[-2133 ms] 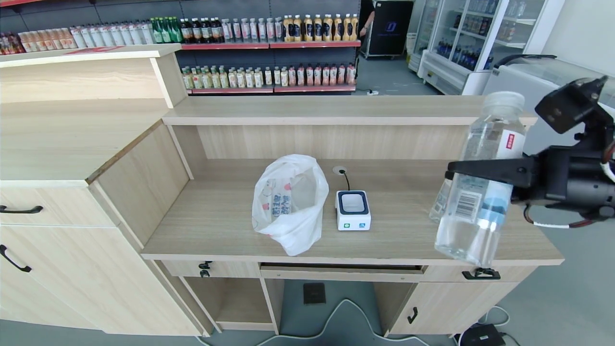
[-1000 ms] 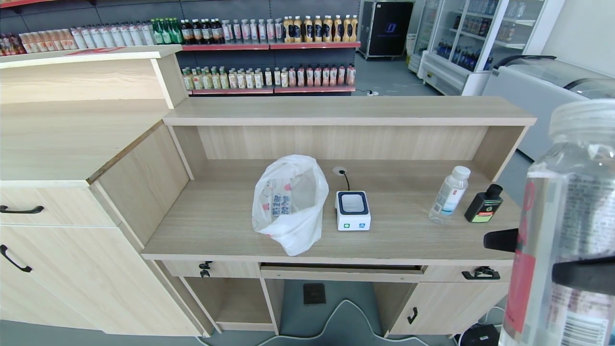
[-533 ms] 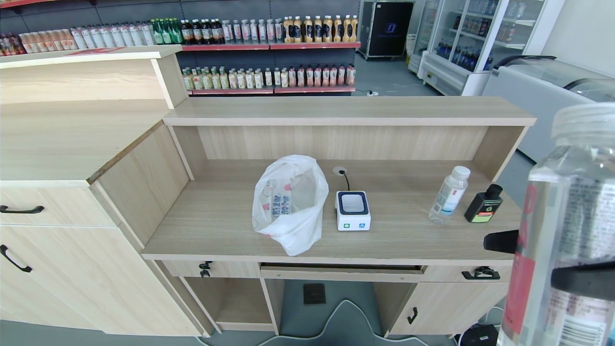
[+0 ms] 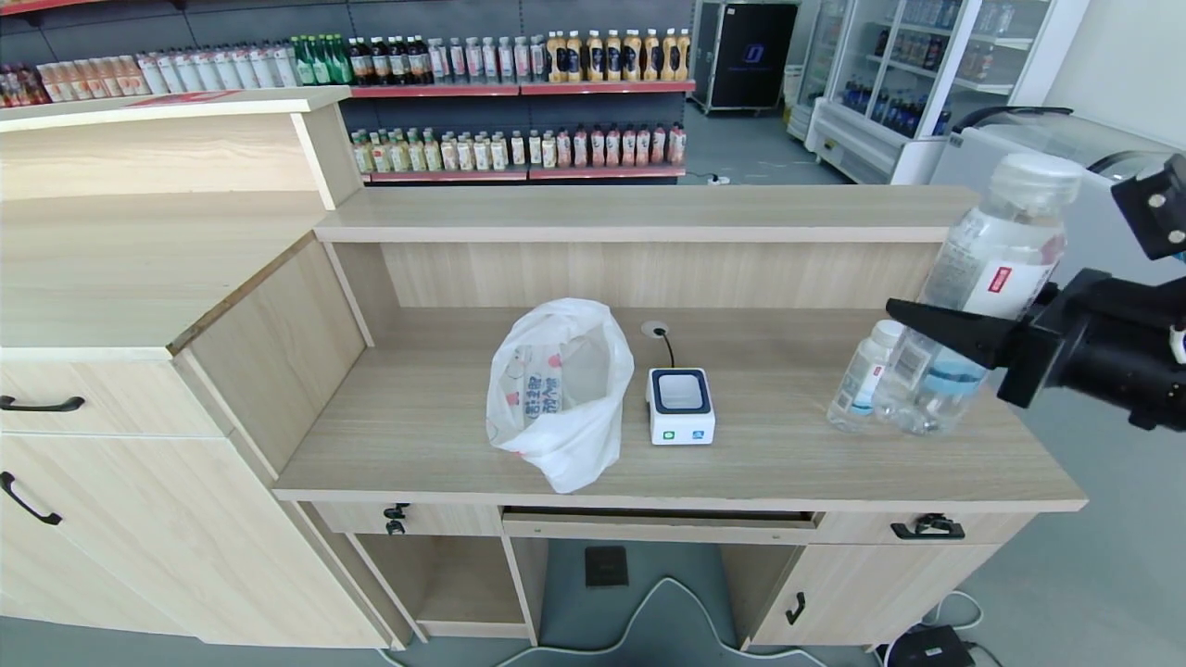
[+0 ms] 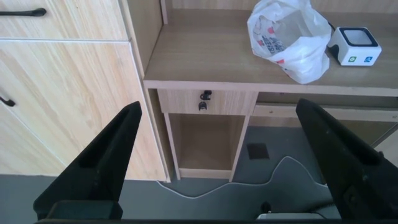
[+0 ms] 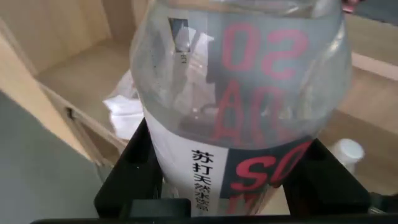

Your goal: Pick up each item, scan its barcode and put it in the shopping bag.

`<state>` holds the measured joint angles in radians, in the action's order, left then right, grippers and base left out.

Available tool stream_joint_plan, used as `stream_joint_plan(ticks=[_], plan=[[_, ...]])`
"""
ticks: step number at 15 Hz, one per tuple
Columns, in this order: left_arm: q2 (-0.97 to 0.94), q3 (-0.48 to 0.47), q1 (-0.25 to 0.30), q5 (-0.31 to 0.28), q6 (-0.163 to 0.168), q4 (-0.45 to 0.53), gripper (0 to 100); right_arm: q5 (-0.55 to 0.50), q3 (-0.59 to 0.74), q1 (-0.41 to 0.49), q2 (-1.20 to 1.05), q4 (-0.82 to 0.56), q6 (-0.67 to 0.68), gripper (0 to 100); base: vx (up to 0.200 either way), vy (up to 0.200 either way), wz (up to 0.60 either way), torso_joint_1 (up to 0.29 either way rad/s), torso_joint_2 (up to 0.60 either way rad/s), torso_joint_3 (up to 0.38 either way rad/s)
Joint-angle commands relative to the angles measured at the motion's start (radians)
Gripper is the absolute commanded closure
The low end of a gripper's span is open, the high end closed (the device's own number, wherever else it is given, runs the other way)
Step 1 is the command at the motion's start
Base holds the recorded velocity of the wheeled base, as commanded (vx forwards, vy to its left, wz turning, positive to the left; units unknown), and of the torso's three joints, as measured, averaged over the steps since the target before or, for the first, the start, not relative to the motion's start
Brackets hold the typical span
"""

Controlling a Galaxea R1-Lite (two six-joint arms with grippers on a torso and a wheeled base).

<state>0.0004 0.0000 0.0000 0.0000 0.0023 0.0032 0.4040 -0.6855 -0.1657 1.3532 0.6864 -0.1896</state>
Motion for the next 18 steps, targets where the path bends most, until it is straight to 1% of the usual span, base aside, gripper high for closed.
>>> stream_joint_plan(ticks=[1,2,3,6,7,8,10,11,15,16,17,18], plan=[[0.000,0.000,0.000,0.000,-0.001,0.000,0,-0.151,0.026,0.126,0.159,0.087,-0.211,100,0.000,0.000,0.00,0.000,0.00,0.000],[0.000,0.000,0.000,0.000,0.001,0.000,0,-0.192,0.023,0.144,0.169,0.113,-0.303,100,0.000,0.000,0.00,0.000,0.00,0.000],[0.000,0.000,0.000,0.000,0.001,0.000,0,-0.195,0.023,0.150,0.175,0.145,-0.337,100,0.000,0.000,0.00,0.000,0.00,0.000],[0.000,0.000,0.000,0.000,-0.001,0.000,0,-0.192,0.023,0.201,0.207,0.275,-0.522,100,0.000,0.000,0.00,0.000,0.00,0.000],[0.000,0.000,0.000,0.000,0.001,0.000,0,-0.191,0.026,0.203,0.215,0.305,-0.541,100,0.000,0.000,0.00,0.000,0.00,0.000],[0.000,0.000,0.000,0.000,-0.001,0.000,0,-0.182,0.023,0.206,0.236,0.381,-0.548,100,0.000,0.000,0.60,0.007,0.00,0.007],[0.000,0.000,0.000,0.000,0.001,0.000,0,-0.131,0.018,0.204,0.291,0.476,-0.639,100,0.000,0.000,0.60,-0.002,0.00,0.002],[0.000,0.000,0.000,0.000,-0.001,0.000,0,-0.116,0.018,0.198,0.328,0.525,-0.653,100,0.000,0.000,0.60,0.002,0.00,-0.002],[0.000,0.000,0.000,0.000,-0.001,0.000,0,-0.079,0.023,0.187,0.508,0.733,-0.746,100,0.000,0.000,0.60,0.006,0.00,0.004],[0.000,0.000,0.000,0.000,0.001,0.000,0,-0.074,0.034,0.187,0.547,0.788,-0.755,100,0.000,0.000,0.60,0.002,0.00,0.002],[0.000,0.000,0.000,0.000,0.001,0.000,0,-0.047,0.041,0.187,0.580,0.823,-0.755,100,0.000,0.000,0.60,0.007,0.01,0.007],[0.000,0.000,0.000,0.000,0.001,0.000,0,-0.022,0.041,0.195,0.609,0.837,-0.757,100,0.000,0.000,0.00,0.000,0.00,0.000]])
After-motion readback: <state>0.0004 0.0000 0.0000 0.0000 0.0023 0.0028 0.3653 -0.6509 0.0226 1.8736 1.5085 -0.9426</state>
